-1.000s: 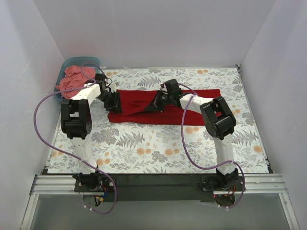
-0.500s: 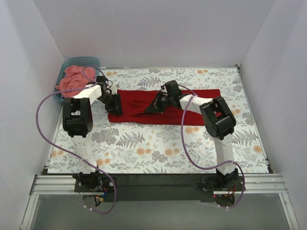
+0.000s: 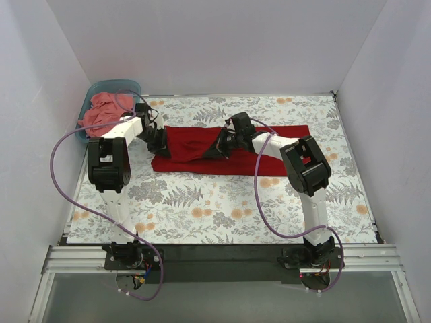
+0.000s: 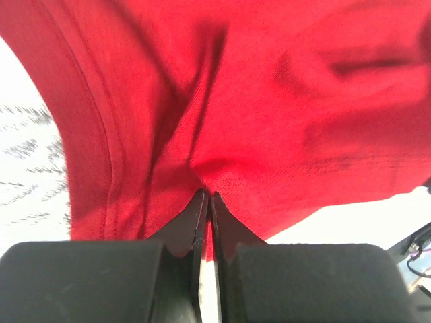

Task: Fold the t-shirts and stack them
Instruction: Fold the tshirt

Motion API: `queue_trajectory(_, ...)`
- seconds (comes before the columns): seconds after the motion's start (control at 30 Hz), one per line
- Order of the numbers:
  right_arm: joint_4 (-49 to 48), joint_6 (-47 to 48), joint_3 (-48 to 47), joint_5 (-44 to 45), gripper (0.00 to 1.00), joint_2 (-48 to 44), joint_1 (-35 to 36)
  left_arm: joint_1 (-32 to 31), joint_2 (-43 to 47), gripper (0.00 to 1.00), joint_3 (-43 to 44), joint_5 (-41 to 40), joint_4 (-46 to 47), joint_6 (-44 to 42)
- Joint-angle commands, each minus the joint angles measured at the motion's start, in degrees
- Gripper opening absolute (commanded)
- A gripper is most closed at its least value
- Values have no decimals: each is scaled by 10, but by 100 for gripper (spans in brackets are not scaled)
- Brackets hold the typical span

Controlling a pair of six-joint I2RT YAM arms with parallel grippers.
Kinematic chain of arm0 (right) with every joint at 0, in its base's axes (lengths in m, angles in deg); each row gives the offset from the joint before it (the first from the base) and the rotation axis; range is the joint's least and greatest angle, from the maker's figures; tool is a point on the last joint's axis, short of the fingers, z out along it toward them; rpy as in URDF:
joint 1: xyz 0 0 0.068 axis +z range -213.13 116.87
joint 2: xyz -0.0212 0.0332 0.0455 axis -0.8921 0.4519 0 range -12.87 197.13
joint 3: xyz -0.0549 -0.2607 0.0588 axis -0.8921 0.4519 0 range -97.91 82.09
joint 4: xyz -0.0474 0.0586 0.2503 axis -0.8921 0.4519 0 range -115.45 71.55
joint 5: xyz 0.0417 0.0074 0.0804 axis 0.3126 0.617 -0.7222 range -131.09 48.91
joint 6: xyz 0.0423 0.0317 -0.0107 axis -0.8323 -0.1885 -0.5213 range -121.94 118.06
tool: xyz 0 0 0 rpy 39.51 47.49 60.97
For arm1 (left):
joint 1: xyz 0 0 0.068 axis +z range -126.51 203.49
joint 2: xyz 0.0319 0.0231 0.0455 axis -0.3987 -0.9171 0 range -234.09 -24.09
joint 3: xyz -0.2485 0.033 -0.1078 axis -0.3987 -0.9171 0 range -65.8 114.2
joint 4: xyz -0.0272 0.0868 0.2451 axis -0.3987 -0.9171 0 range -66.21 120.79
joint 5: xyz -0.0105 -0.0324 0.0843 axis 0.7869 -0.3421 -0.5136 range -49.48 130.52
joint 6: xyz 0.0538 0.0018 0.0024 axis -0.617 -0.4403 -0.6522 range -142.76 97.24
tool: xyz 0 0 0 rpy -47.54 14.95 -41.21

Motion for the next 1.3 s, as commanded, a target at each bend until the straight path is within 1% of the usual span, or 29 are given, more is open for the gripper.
queue_trajectory(0.0,-13,21,-39,-13,1,8,-5,3,43,0,51,12,8,7)
queue_trajectory(0.17,-13,51,-69,-10,1,21,-13,3,24,0,119,26,16,11)
queue_trajectory(0.3,-15,60,-82,-13,1,34,-18,5,0,0,163,27,21,18)
queue_trajectory(0.4,-23,65,-86,-13,1,45,-21,7,-15,0,190,27,41,29)
queue_trajectory(0.5,-34,68,-90,-16,1,53,-25,7,-44,0,228,41,43,35)
queue_trajectory(0.73,-49,67,-95,-17,1,68,-37,7,-99,0,274,55,47,47)
queue_trajectory(0.87,-68,53,-88,-27,1,69,-40,7,-110,0,285,52,47,46)
queue_trajectory(1.03,-77,33,-71,-41,1,59,-38,8,-90,0,274,47,23,32)
queue_trajectory(1.27,-82,5,-21,-60,1,37,-31,15,-32,0,194,20,2,21)
